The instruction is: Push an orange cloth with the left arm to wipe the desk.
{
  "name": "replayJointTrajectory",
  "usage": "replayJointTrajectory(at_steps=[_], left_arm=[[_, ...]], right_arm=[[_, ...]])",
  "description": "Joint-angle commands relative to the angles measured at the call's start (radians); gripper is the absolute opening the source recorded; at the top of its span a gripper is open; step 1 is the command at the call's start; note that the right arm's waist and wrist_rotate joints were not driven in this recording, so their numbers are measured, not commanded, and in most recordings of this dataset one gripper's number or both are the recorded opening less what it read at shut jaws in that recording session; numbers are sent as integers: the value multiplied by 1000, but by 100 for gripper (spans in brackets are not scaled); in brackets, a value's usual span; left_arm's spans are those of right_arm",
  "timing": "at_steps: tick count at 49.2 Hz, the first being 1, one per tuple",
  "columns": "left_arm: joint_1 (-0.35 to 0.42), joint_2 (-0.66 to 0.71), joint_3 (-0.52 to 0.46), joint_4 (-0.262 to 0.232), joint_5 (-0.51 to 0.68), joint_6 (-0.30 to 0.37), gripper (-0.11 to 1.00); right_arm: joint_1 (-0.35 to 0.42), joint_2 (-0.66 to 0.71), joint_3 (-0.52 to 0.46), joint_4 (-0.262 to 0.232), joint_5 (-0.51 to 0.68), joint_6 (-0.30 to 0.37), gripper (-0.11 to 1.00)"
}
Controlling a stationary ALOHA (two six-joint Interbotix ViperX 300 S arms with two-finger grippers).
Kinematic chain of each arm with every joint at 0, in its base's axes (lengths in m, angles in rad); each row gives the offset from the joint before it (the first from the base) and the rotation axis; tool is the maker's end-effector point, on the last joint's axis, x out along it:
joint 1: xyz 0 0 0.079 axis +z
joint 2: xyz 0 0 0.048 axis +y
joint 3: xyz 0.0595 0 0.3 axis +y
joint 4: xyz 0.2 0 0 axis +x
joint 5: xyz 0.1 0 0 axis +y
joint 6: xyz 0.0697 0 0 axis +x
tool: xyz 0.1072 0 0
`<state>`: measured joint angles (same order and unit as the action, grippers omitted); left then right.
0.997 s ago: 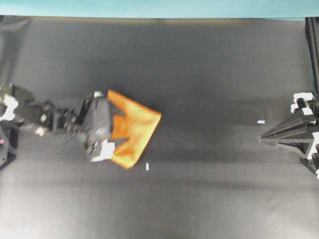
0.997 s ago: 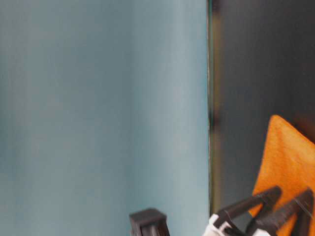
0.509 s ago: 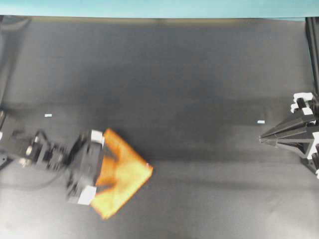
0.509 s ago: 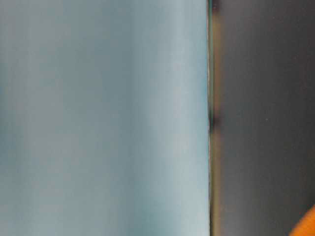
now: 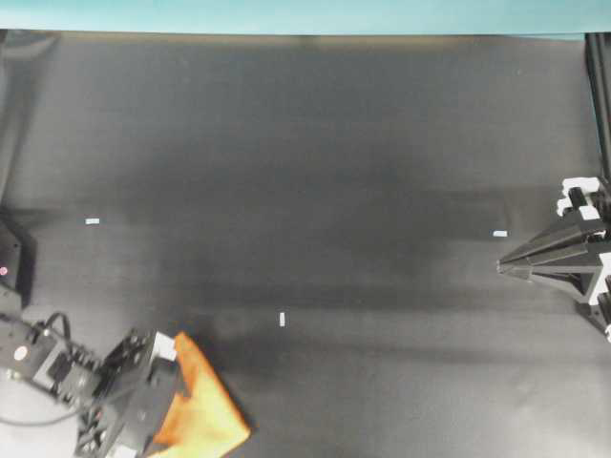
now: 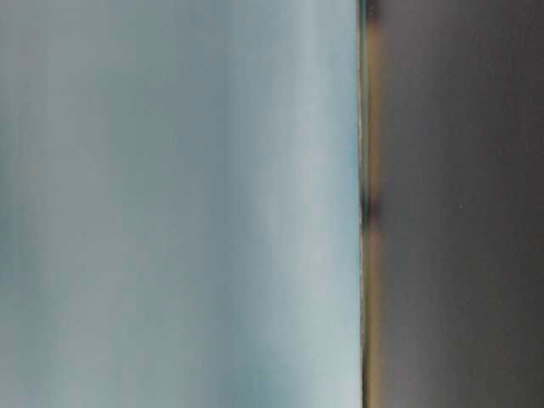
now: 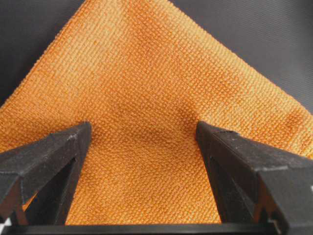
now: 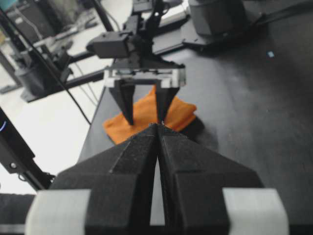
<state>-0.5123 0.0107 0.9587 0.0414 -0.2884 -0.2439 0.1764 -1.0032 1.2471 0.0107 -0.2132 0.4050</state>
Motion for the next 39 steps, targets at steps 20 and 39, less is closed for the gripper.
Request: replayJointTrajectory(at_steps=[20,39], left_arm=[[67,-138,-38,3,20,100,84],[89,-581,109,3,107,201,84]], right_arm=[[2,-2,-9,2,-11,-2,0],[2,-18,-9,2,-3,0,0]])
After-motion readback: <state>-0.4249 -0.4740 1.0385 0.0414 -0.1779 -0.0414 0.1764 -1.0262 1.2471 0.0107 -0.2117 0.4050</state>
